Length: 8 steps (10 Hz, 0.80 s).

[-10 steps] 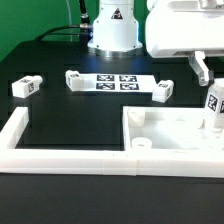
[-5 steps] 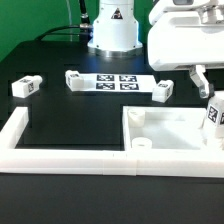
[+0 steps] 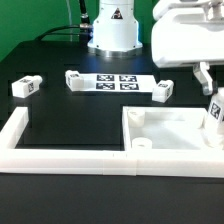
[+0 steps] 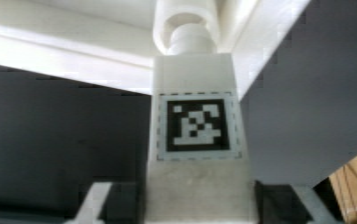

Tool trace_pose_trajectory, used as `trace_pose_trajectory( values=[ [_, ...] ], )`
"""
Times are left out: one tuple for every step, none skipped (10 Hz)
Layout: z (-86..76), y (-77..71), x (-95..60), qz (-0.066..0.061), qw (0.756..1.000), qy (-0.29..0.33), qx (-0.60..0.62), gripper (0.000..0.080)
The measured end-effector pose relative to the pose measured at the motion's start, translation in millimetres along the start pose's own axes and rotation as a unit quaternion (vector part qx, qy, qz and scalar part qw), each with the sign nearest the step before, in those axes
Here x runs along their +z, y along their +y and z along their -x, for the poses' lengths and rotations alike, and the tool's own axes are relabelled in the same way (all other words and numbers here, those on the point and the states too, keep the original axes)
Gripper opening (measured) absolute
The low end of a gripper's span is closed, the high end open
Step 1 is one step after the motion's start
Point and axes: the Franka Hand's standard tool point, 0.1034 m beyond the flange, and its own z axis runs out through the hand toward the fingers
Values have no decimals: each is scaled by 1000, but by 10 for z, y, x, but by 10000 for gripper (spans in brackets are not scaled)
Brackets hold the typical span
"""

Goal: Assemble square table

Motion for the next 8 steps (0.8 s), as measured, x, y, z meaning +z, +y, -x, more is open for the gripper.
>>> trace_pose_trajectory(
  values=[
    [-36, 6, -45, 1, 1000, 4, 0, 291],
    [-11, 4, -21, 0, 1000, 2, 0, 291],
    [-12, 4, -21, 0, 1000, 2, 0, 291],
    [-4, 11, -14, 1, 1000, 3, -2, 291],
    [43, 41, 14, 2, 1000, 4, -2, 291],
    [67, 47, 35, 2, 1000, 2, -1, 291],
    [91, 46, 58, 2, 1000, -1, -1, 291],
    [109, 47, 85, 3, 1000, 0, -1, 291]
  ],
)
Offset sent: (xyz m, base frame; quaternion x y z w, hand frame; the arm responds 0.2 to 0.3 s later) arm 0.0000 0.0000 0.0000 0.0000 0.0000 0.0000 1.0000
